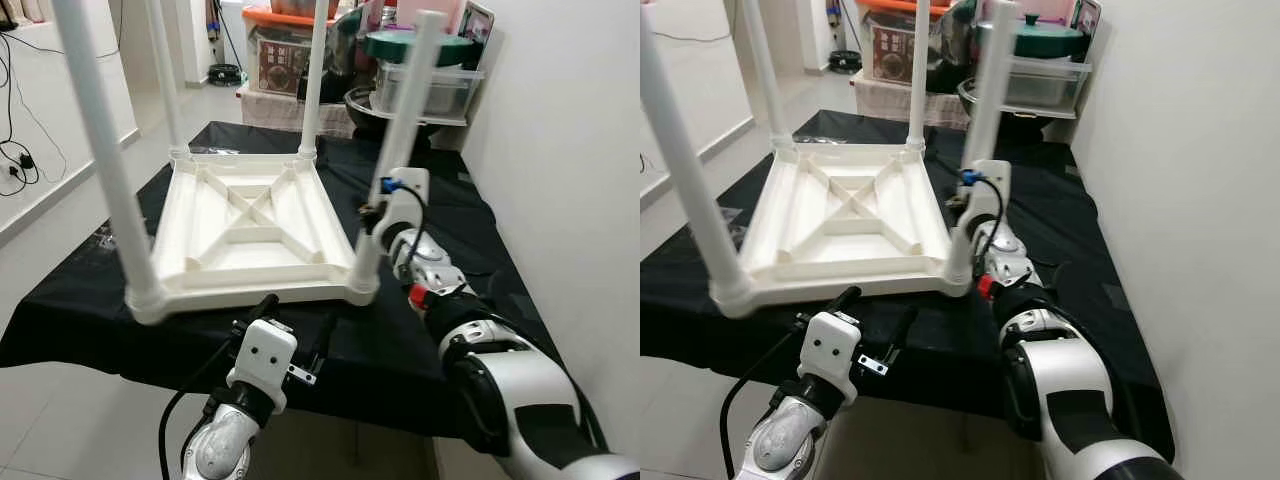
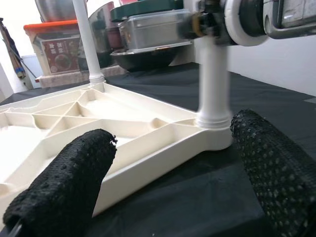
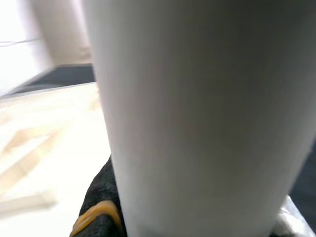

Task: Building children table

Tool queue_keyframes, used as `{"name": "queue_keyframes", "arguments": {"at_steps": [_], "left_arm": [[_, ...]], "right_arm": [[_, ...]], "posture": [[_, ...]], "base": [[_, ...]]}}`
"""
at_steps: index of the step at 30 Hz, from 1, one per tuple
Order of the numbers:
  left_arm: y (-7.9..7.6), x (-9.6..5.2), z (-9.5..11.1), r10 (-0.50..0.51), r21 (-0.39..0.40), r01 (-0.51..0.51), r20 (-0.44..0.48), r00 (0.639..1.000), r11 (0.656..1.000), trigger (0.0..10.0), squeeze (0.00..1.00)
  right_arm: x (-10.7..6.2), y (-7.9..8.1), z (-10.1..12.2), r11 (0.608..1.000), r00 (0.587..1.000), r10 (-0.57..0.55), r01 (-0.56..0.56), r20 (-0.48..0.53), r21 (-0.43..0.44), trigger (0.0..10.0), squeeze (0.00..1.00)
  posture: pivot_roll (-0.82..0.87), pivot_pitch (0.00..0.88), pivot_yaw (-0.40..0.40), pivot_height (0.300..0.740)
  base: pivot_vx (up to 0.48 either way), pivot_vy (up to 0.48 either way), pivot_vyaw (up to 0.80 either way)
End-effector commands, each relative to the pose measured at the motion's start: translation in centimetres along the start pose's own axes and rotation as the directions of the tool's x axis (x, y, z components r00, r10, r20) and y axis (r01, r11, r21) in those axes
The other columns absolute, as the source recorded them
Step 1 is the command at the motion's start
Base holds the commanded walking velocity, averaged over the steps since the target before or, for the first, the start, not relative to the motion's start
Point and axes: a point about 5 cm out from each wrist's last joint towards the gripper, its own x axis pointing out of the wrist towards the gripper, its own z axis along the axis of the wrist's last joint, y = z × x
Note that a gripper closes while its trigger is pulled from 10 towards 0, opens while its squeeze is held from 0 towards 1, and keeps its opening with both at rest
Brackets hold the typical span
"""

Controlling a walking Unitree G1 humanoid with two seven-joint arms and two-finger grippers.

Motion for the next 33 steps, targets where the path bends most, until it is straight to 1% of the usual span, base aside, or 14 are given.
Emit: {"name": "queue_keyframes", "arguments": {"at_steps": [1, 3, 4, 6, 7, 18, 20, 21, 22, 23, 24, 25, 29, 33], "left_arm": [[-0.1, 0.0, -0.1, -0.006, 0.006, 0.006, -0.014, 1.000, 1.000, 10.0, 0.00], [-0.1, 0.0, -0.2, -0.006, 0.006, 0.006, -0.014, 1.000, 1.000, 10.0, 0.00], [-0.1, 0.0, -0.2, -0.007, 0.007, 0.007, -0.014, 1.000, 1.000, 10.0, 0.00], [-0.2, 0.0, -0.2, -0.008, 0.007, 0.008, -0.015, 1.000, 1.000, 10.0, 0.00], [-0.2, 0.1, -0.2, -0.009, 0.008, 0.009, -0.016, 1.000, 1.000, 10.0, 0.00], [-0.2, 0.1, -0.2, -0.008, 0.008, 0.009, -0.016, 1.000, 1.000, 10.0, 0.00], [-0.2, 0.1, -0.2, -0.009, 0.007, 0.009, -0.017, 1.000, 1.000, 10.0, 0.00], [-0.2, 0.1, -0.2, -0.009, 0.007, 0.009, -0.017, 1.000, 1.000, 10.0, 0.00], [-0.2, 0.1, -0.2, -0.009, 0.007, 0.010, -0.016, 1.000, 1.000, 10.0, 0.00], [-0.2, 0.1, -0.2, -0.009, 0.007, 0.009, -0.016, 1.000, 1.000, 10.0, 0.00], [-0.2, 0.1, -0.2, -0.009, 0.007, 0.009, -0.016, 1.000, 1.000, 10.0, 0.00], [-0.2, 0.1, -0.2, -0.008, 0.007, 0.008, -0.016, 1.000, 1.000, 10.0, 0.00], [-0.2, 0.1, -0.3, -0.007, 0.006, 0.007, -0.016, 1.000, 1.000, 10.0, 0.00], [-0.2, 0.1, -0.3, -0.007, 0.006, 0.007, -0.017, 1.000, 1.000, 10.0, 0.00]], "right_arm": [[-0.5, -1.3, -1.8, 0.979, 0.977, -0.202, 0.204, -0.066, 0.010, 0.0, 0.00], [-0.6, -1.1, -2.0, 0.973, 0.971, -0.228, 0.229, -0.072, 0.005, 0.0, 0.00], [-0.7, -0.6, -2.2, 0.976, 0.973, -0.218, 0.218, -0.078, -0.003, 10.0, 0.00], [-0.7, 0.2, -2.4, 0.987, 0.983, -0.159, 0.161, -0.086, 0.019, 10.0, 0.00], [-0.8, 1.7, -2.5, 0.998, 0.997, -0.035, 0.039, -0.066, 0.050, 10.0, 1.00], [-1.0, 3.5, -1.7, 0.942, 0.955, 0.296, -0.296, 0.021, 0.160, 10.0, 1.00], [-1.5, 4.5, -2.1, 0.841, 0.855, 0.519, -0.510, -0.001, 0.183, 10.0, 1.00], [-1.5, 4.5, -2.1, 0.841, 0.855, 0.519, -0.510, -0.001, 0.183, 10.0, 1.00], [-1.9, 4.6, -2.2, 0.754, 0.766, 0.643, -0.630, -0.014, 0.184, 10.0, 1.00], [-2.3, 4.6, -2.2, 0.668, 0.678, 0.735, -0.722, -0.012, 0.179, 10.0, 0.31], [-2.3, 4.6, -2.2, 0.668, 0.678, 0.735, -0.722, -0.012, 0.179, 10.0, 0.31], [-2.7, 4.3, -1.7, 0.564, 0.574, 0.819, -0.805, -0.001, 0.185, 10.0, 0.00], [-3.7, 4.0, -0.8, 0.315, 0.319, 0.948, -0.938, 0.006, 0.148, 10.0, 0.00], [-4.1, 4.2, -0.8, 0.235, 0.235, 0.972, -0.964, -0.013, 0.125, 10.0, 0.00]], "posture": [[0.08, 0.032, -0.122, 0.740], [0.08, 0.032, -0.122, 0.740], [0.08, 0.030, -0.121, 0.740], [0.08, 0.032, -0.120, 0.740], [0.08, 0.031, -0.121, 0.740], [0.08, 0.032, -0.122, 0.740], [0.08, 0.033, -0.121, 0.740], [0.08, 0.033, -0.121, 0.740], [0.08, 0.031, -0.122, 0.740], [0.08, 0.031, -0.121, 0.740], [0.08, 0.031, -0.121, 0.740], [0.08, 0.031, -0.124, 0.740], [0.09, 0.027, -0.126, 0.740], [0.09, 0.027, -0.128, 0.740]], "base": [[0.000, 0.000, 0.00], [0.000, 0.000, 0.00], [0.000, 0.000, 0.00], [0.000, 0.000, 0.00], [0.000, 0.000, 0.00], [0.000, 0.000, 0.00], [0.000, 0.000, 0.00], [0.000, 0.000, 0.00], [0.000, 0.000, 0.00], [0.000, 0.000, 0.00], [0.000, 0.000, 0.00], [0.000, 0.000, 0.00], [0.000, 0.000, 0.00], [0.000, 0.000, 0.00]]}}
